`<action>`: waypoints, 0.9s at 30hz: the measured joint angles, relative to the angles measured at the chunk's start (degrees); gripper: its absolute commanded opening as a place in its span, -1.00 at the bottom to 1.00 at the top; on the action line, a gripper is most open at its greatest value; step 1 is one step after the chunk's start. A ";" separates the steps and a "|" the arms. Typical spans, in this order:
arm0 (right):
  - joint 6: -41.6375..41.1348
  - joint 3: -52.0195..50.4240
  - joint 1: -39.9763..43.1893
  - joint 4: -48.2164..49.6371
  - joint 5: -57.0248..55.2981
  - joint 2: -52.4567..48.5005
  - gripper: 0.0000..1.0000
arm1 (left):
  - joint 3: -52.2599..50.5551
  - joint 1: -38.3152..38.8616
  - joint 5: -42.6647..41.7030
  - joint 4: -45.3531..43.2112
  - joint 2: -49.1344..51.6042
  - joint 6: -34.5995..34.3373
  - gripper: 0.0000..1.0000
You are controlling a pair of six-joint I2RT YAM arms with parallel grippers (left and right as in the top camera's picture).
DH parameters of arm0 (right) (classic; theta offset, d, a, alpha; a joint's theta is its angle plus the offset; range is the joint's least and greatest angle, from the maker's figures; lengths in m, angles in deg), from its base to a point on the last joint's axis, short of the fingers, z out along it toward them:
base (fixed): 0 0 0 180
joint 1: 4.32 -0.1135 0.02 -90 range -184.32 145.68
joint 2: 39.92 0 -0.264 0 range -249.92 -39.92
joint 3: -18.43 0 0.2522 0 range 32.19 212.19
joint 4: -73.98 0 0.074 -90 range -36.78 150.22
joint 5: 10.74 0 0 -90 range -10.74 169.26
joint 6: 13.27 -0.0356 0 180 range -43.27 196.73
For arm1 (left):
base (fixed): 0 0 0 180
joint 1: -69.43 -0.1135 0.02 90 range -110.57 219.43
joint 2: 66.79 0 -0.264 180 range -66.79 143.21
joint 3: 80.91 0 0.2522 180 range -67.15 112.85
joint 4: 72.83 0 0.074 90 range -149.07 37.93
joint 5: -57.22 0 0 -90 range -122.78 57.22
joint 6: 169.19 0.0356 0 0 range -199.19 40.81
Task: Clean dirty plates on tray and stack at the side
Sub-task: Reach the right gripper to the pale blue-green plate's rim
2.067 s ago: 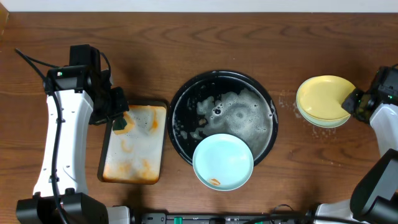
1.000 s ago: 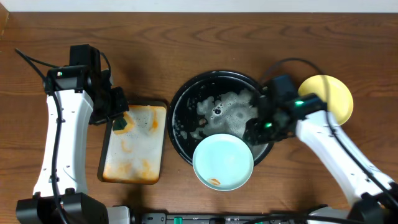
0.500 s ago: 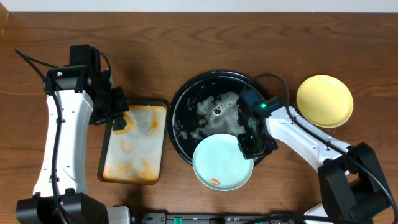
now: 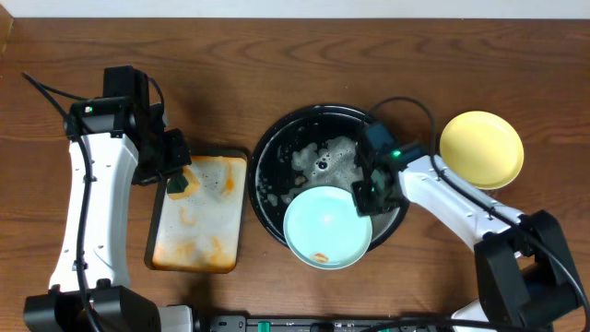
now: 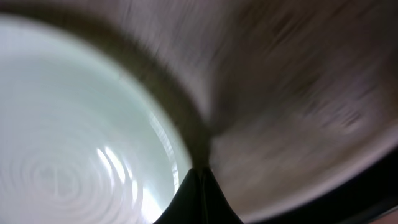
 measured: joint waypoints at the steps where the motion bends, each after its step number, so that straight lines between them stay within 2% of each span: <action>1: 0.00 0.00 0.63 0.72 -0.35 0.00 -0.98 | 0.00 0.00 0.00 0.04 0.00 0.00 -0.84; 7: 0.07 0.00 3.61 6.45 -3.04 0.00 -0.98 | 0.00 0.00 -0.02 0.61 0.00 0.00 -0.83; 8: 0.31 0.00 4.15 7.28 -3.13 0.00 -0.85 | 0.00 0.00 0.00 0.63 0.00 0.00 -0.83; 10: 2.40 0.00 4.94 7.10 -1.57 0.00 -0.34 | 0.00 0.00 0.00 0.63 0.00 0.00 -0.84; 11: 3.69 0.00 5.18 6.10 -0.09 0.00 -0.20 | 0.00 0.00 0.00 0.70 0.00 0.00 -0.83; 13: 6.14 -0.02 5.29 3.52 3.37 0.00 -0.15 | 0.00 0.00 0.02 0.81 0.00 0.00 -0.83; 17: 8.66 -0.02 5.27 -2.16 8.37 0.00 -0.23 | 0.00 0.00 0.02 0.81 0.00 0.00 -0.84; 21: 10.45 -1.03 4.46 -2.51 10.27 0.00 -0.71 | 0.00 0.00 0.00 0.83 0.00 0.00 -0.83; 25: 9.86 -4.09 3.39 2.36 11.08 0.00 -0.82 | 0.00 0.00 0.00 0.81 0.00 0.00 -0.83; 27: 8.85 -5.35 3.28 4.79 10.88 0.00 -0.97 | 0.00 0.00 0.00 0.83 0.00 0.00 -0.83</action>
